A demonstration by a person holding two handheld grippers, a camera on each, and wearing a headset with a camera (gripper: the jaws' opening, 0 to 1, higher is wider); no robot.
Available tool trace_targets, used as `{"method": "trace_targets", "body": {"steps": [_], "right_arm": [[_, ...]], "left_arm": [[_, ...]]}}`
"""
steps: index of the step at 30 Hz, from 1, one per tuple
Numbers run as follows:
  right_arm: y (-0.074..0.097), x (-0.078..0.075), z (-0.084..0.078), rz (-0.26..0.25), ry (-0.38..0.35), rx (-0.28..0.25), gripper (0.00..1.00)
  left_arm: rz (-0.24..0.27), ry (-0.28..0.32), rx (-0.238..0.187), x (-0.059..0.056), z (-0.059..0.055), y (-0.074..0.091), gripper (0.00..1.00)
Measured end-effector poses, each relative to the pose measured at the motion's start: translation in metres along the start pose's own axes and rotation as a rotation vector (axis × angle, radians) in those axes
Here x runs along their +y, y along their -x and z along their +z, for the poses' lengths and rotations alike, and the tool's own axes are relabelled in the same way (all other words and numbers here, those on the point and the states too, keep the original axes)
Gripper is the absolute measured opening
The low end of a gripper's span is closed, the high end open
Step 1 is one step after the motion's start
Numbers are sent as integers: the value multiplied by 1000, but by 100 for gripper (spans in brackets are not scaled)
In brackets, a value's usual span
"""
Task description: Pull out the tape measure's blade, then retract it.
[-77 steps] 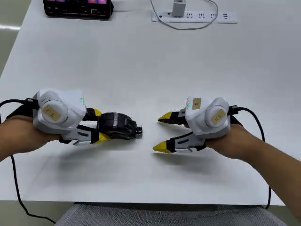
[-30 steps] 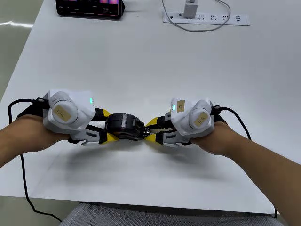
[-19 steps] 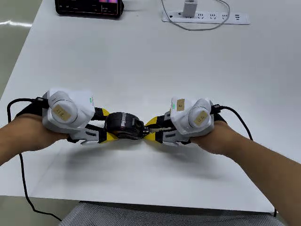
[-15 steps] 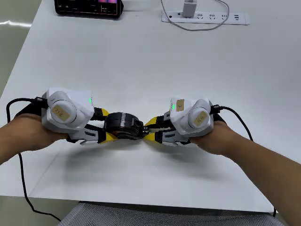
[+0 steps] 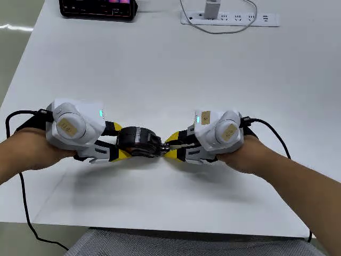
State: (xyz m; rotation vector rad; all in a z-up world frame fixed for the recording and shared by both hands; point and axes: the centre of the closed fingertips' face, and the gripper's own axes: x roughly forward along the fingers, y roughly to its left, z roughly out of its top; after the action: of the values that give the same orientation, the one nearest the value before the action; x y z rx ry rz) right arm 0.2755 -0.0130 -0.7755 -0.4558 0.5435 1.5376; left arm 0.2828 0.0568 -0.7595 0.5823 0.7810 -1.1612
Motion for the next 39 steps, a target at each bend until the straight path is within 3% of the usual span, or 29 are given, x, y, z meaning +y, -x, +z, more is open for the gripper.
{"method": "trace_targets", "body": {"steps": [39], "right_arm": [[33,0,-26,-23,-28,33,10]], "left_arm": [[1,8,-2,0,0,0,24]]}}
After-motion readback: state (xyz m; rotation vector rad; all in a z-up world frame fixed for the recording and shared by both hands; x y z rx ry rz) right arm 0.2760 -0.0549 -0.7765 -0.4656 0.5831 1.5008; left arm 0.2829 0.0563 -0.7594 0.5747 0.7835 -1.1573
